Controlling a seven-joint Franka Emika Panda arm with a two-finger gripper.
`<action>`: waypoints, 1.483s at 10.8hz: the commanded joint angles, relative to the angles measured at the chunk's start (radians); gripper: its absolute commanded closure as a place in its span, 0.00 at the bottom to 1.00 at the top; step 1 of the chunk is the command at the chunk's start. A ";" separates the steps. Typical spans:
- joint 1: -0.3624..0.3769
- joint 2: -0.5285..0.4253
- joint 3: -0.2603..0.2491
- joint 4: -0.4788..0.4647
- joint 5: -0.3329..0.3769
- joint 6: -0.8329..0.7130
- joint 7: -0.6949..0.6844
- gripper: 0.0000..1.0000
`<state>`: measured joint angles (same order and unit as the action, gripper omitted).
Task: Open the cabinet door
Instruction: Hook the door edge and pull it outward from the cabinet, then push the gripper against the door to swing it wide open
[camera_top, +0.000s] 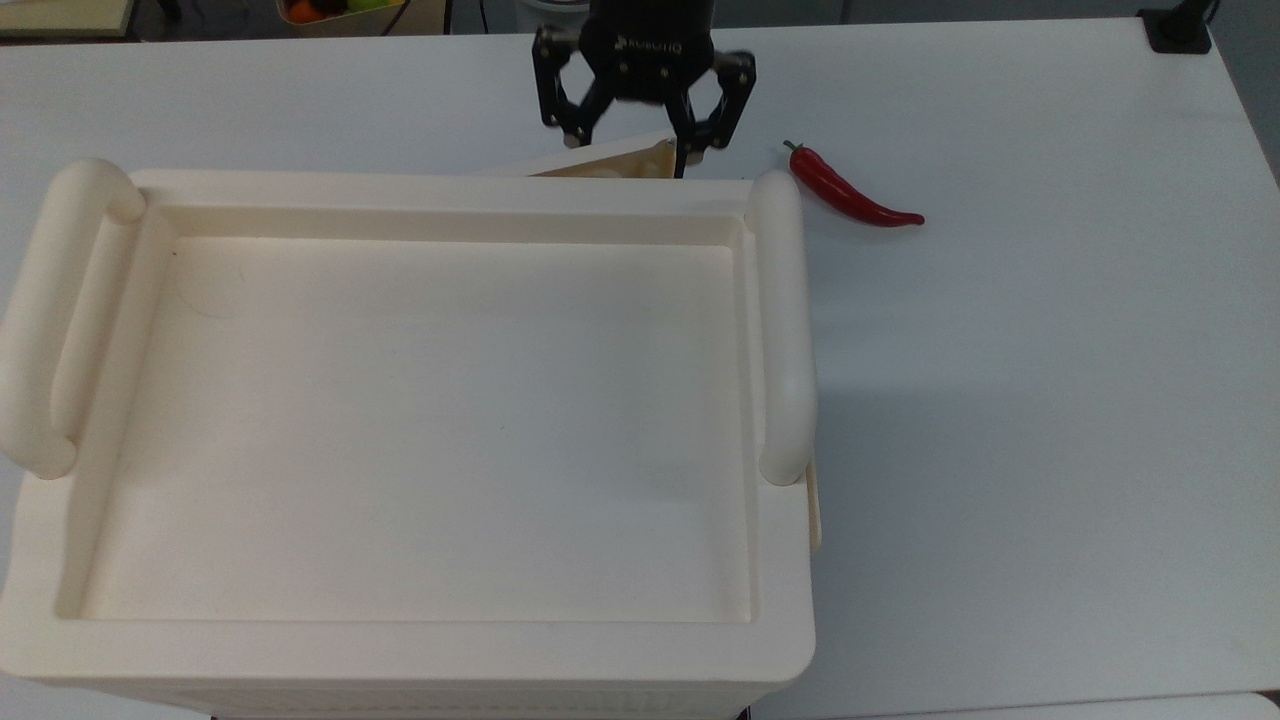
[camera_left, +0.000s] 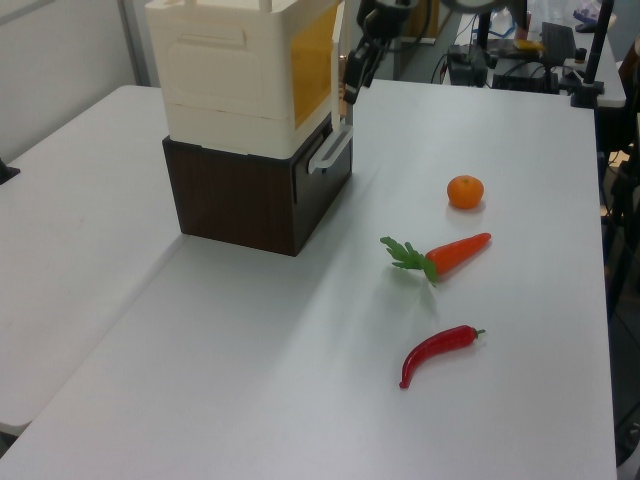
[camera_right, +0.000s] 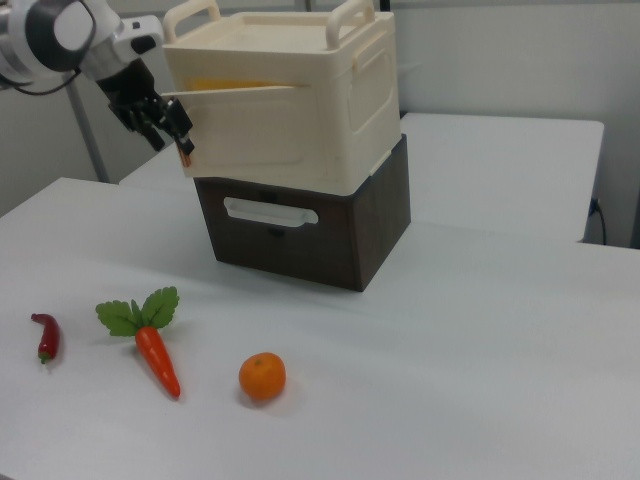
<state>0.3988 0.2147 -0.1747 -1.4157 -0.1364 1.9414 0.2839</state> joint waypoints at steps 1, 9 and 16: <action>0.014 -0.070 -0.011 0.035 0.001 -0.070 0.017 0.00; 0.034 0.000 -0.009 0.092 -0.002 0.260 0.020 0.00; 0.037 0.005 -0.011 0.043 -0.020 0.072 0.008 0.00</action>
<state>0.4284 0.2574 -0.1748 -1.3448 -0.1371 2.1372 0.2863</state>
